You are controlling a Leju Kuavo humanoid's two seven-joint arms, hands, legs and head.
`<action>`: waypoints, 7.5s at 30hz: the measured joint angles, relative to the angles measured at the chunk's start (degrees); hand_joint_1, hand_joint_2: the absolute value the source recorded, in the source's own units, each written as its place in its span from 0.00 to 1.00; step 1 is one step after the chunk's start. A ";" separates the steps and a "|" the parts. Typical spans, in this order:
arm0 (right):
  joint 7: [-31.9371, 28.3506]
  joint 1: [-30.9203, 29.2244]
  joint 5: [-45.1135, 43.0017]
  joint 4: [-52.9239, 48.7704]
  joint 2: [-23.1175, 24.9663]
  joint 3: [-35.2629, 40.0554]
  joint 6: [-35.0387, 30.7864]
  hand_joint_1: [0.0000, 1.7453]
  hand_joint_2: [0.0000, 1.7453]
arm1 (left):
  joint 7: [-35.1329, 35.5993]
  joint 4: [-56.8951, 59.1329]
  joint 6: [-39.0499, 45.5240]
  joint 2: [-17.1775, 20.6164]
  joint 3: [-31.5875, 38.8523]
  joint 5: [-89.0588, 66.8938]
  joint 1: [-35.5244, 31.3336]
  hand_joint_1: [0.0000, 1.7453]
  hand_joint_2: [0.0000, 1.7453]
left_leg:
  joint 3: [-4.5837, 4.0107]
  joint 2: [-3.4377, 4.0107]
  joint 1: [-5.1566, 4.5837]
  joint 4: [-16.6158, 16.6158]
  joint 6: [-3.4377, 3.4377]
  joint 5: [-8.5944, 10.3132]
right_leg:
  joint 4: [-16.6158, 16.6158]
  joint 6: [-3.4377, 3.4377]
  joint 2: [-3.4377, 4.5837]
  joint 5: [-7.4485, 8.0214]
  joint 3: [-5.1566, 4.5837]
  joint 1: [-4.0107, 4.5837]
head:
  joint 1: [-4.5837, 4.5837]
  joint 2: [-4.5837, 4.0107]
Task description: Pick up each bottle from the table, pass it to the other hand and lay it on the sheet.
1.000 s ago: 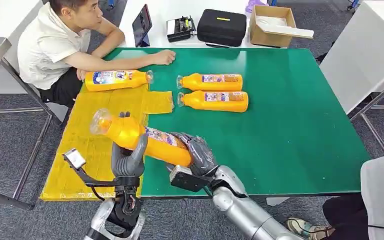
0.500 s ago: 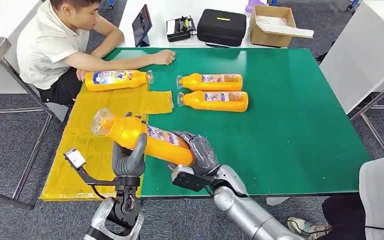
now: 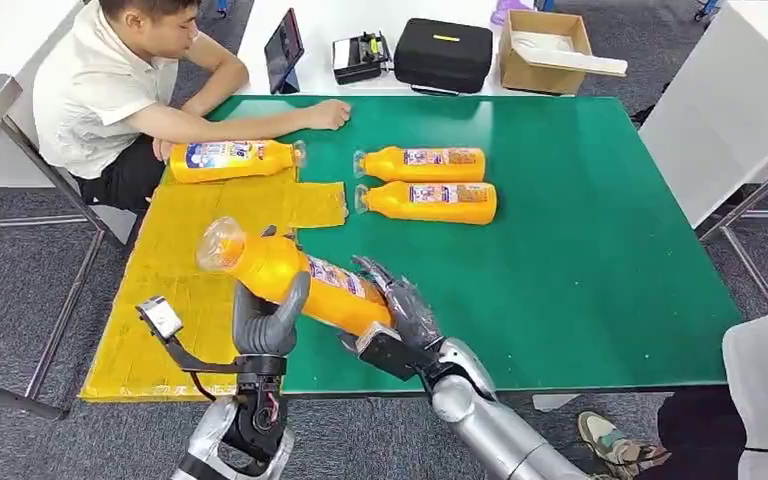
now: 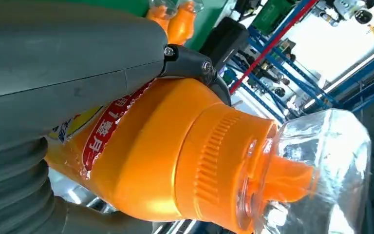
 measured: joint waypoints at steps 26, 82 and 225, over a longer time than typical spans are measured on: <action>-10.13 7.19 9.38 -5.79 3.93 -18.92 -24.52 0.00 0.00 | -9.07 3.36 35.30 2.93 4.58 -75.32 -1.66 1.00 1.00 | -0.02 0.05 0.00 0.00 0.00 0.00 | 0.00 0.00 0.02 0.00 -0.05 0.00 | 0.00 0.00; -12.46 9.45 0.09 -11.45 2.88 -22.75 -24.24 0.00 0.00 | 11.61 52.70 12.80 5.99 21.29 -106.42 -25.31 0.00 1.00 | 0.21 -0.05 0.01 -0.01 0.01 0.12 | 0.02 -0.02 -0.04 0.03 0.27 0.00 | 0.00 0.00; 34.40 1.25 44.96 4.63 -15.08 -13.02 -4.56 0.00 1.00 | 11.28 3.48 3.67 5.33 -5.44 -34.66 7.71 0.00 1.00 | 0.02 -0.02 -0.02 -0.01 0.03 0.04 | -0.02 0.00 -0.03 0.01 0.03 0.00 | -0.02 0.00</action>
